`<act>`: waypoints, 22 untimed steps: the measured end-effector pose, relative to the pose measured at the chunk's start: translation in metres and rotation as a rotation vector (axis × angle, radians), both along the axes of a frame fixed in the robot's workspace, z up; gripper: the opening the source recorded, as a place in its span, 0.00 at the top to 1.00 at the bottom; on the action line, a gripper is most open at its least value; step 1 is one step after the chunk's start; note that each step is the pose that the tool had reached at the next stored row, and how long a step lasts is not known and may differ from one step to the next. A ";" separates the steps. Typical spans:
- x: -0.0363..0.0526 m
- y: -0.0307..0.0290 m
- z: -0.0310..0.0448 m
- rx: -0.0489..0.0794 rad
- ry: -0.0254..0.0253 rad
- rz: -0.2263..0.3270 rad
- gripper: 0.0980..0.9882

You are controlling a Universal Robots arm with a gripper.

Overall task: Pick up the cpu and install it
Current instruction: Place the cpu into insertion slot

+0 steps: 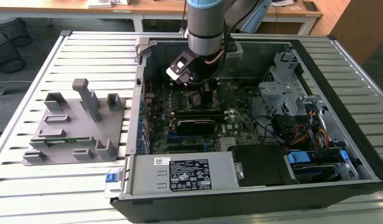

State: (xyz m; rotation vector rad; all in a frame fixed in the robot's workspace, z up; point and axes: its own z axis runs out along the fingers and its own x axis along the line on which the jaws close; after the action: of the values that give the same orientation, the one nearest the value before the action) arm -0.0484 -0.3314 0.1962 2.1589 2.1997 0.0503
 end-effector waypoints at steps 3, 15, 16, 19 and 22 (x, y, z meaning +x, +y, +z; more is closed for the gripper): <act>0.0000 0.0000 0.0028 0.000 0.0004 0.000 0.36; 0.0001 0.0000 0.0129 0.000 0.0039 0.000 0.84; 0.0001 0.0000 0.0138 0.000 0.0041 0.000 0.91; 0.0001 0.0000 0.0164 0.000 0.0045 0.000 0.97; 0.0001 0.0000 0.0189 0.000 0.0045 0.000 0.99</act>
State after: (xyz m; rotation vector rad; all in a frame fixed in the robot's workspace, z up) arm -0.0483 -0.3314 0.2151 2.1612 2.2020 0.0454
